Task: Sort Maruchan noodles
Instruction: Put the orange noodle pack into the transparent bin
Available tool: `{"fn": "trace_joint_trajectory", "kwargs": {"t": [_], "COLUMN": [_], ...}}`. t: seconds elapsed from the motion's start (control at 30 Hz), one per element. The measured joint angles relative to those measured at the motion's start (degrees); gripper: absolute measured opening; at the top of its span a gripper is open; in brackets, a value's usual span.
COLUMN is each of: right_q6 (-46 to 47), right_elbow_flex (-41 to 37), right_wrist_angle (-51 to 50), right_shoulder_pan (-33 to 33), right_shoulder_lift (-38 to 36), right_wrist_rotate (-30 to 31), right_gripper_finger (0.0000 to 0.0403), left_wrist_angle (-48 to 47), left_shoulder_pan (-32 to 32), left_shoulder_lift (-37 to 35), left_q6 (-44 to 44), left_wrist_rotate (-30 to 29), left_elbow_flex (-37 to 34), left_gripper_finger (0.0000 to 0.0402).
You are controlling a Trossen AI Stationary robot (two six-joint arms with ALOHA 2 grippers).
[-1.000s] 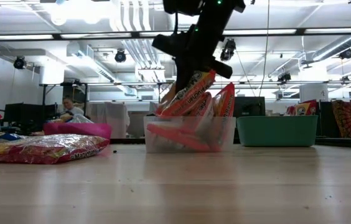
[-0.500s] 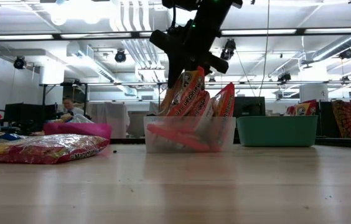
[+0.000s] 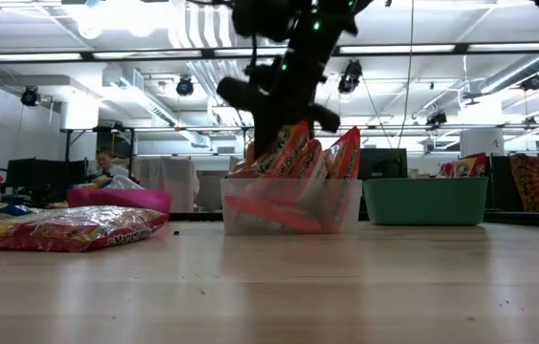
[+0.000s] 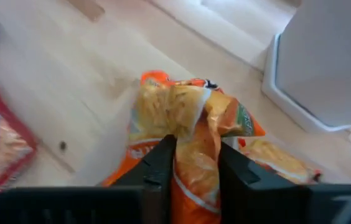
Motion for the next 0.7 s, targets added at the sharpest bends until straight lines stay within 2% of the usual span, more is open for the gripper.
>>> {"fn": "trace_joint_trajectory", "kwargs": {"t": [0.13, 0.23, 0.57, 0.7], "right_q6": [-0.31, -0.35, -0.85, -0.98], "right_elbow_flex": [0.59, 1.09, 1.09, 1.09], "right_wrist_angle": [-0.23, -0.35, -0.68, -0.55], "right_shoulder_pan": [0.0, 0.0, 0.0, 0.02], "right_shoulder_lift": [2.08, 2.31, 0.22, -2.23], "right_wrist_rotate": [-0.07, -0.14, -0.22, 0.55], "right_gripper_finger": [0.005, 0.0056, 0.016, 0.0185], "left_wrist_angle": [-0.01, -0.02, 0.02, 0.02], "left_shoulder_pan": [0.0, 0.0, 0.0, 0.0], "left_shoulder_lift": [0.0, 0.06, 0.11, 0.11], "left_q6": [0.0, 0.0, 0.0, 0.0], "left_wrist_rotate": [0.0, 0.0, 0.0, 0.0], "left_elbow_flex": [0.0, 0.0, -0.02, -0.02], "left_gripper_finger": [0.0052, 0.0052, 0.0052, 0.0052]}}
